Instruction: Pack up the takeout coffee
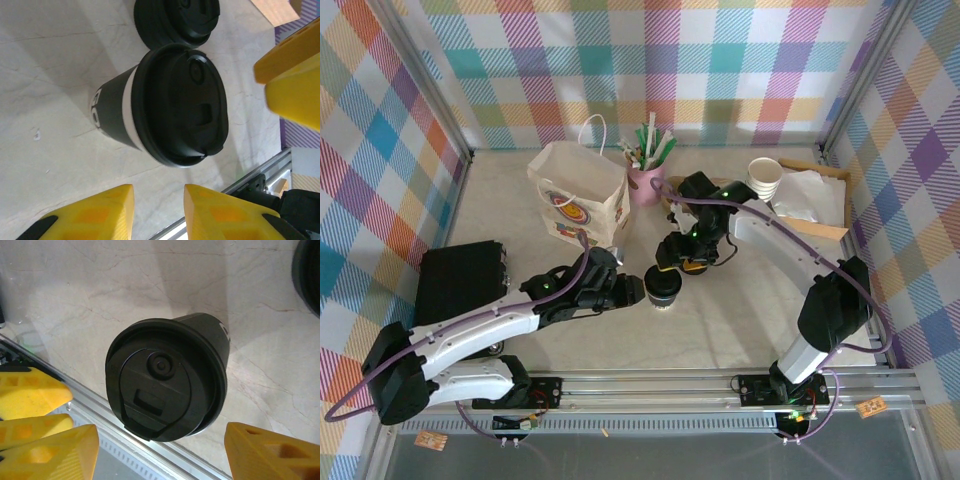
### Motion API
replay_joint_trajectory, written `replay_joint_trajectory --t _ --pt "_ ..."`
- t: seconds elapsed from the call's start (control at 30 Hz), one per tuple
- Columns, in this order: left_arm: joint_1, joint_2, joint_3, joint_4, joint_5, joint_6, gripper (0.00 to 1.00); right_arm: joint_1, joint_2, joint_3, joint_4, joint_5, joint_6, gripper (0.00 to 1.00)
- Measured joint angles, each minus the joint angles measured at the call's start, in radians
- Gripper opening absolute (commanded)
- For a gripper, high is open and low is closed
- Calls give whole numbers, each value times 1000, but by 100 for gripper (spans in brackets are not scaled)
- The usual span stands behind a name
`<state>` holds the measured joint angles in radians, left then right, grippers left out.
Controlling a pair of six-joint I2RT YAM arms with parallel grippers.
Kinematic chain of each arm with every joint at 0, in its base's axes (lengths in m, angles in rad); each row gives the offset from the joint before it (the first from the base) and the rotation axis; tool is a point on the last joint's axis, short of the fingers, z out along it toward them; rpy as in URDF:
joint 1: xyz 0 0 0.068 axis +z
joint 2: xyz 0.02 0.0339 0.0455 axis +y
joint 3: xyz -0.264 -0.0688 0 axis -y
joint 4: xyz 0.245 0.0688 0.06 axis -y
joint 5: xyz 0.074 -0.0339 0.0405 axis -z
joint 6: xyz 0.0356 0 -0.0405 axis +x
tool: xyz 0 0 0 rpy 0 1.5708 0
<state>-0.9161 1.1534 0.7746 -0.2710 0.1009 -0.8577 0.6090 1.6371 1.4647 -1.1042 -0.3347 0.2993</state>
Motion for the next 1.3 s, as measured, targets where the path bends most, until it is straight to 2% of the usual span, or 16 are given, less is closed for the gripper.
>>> replay_joint_trajectory --t 0.27,1.3 --pt "0 76 -33 92 41 7 33 1 0 -25 24 -42 14 69" --pt "2 20 -183 331 33 -120 37 1 51 -14 41 -53 29 71"
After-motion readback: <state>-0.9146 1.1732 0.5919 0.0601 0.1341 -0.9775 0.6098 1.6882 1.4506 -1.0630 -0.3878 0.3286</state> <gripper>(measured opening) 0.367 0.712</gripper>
